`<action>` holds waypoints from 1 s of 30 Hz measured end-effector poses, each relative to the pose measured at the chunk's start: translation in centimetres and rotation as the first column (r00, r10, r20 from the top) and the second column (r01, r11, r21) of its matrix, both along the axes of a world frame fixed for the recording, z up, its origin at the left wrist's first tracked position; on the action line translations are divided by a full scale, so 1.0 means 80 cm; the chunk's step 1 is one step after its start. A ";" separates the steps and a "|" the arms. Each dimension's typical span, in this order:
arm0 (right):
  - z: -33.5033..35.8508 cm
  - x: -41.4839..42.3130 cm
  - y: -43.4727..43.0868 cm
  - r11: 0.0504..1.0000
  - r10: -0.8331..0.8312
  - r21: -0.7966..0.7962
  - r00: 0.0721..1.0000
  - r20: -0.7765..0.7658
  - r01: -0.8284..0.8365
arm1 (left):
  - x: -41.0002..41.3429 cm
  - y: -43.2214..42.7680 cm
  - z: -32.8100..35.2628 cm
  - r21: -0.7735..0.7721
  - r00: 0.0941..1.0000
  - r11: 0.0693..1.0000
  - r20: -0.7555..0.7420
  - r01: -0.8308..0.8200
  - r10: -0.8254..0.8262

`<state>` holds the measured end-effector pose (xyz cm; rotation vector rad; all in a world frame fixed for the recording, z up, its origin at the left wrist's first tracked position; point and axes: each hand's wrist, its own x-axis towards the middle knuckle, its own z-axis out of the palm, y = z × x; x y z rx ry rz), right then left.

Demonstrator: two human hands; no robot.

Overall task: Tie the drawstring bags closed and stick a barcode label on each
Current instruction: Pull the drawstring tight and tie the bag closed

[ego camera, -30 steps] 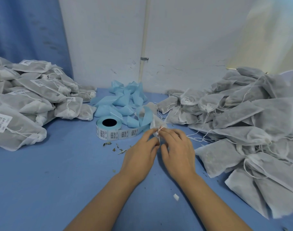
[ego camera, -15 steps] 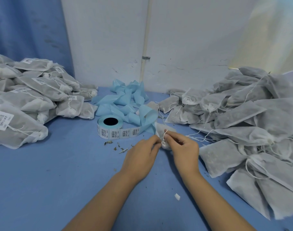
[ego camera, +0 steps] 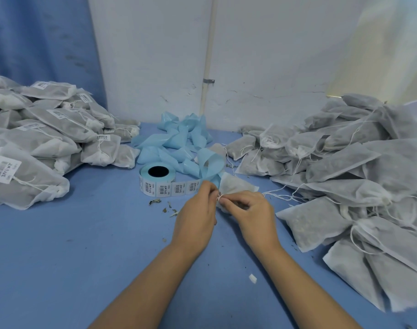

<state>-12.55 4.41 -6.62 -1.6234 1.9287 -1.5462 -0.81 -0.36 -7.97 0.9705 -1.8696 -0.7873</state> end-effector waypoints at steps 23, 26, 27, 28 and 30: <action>0.009 0.018 -0.002 0.984 0.144 -0.021 0.715 0.684 -0.177 | 0.000 -0.009 0.007 0.169 0.894 0.950 -0.413 0.263 -0.174; 0.013 0.013 -0.002 0.975 0.150 0.006 0.670 0.727 -0.224 | -0.001 -0.007 0.008 0.157 0.901 0.951 -0.390 0.267 -0.189; 0.014 0.011 -0.003 0.973 0.143 0.019 0.668 0.730 -0.230 | -0.001 -0.006 0.008 0.154 0.904 0.952 -0.384 0.264 -0.189; 0.014 0.009 -0.003 0.971 0.145 0.024 0.663 0.735 -0.239 | -0.001 -0.006 0.009 0.152 0.907 0.954 -0.377 0.258 -0.185; 0.013 0.007 -0.003 0.969 0.146 0.027 0.653 0.743 -0.248 | 0.000 -0.006 0.009 0.158 0.918 0.958 -0.360 0.238 -0.168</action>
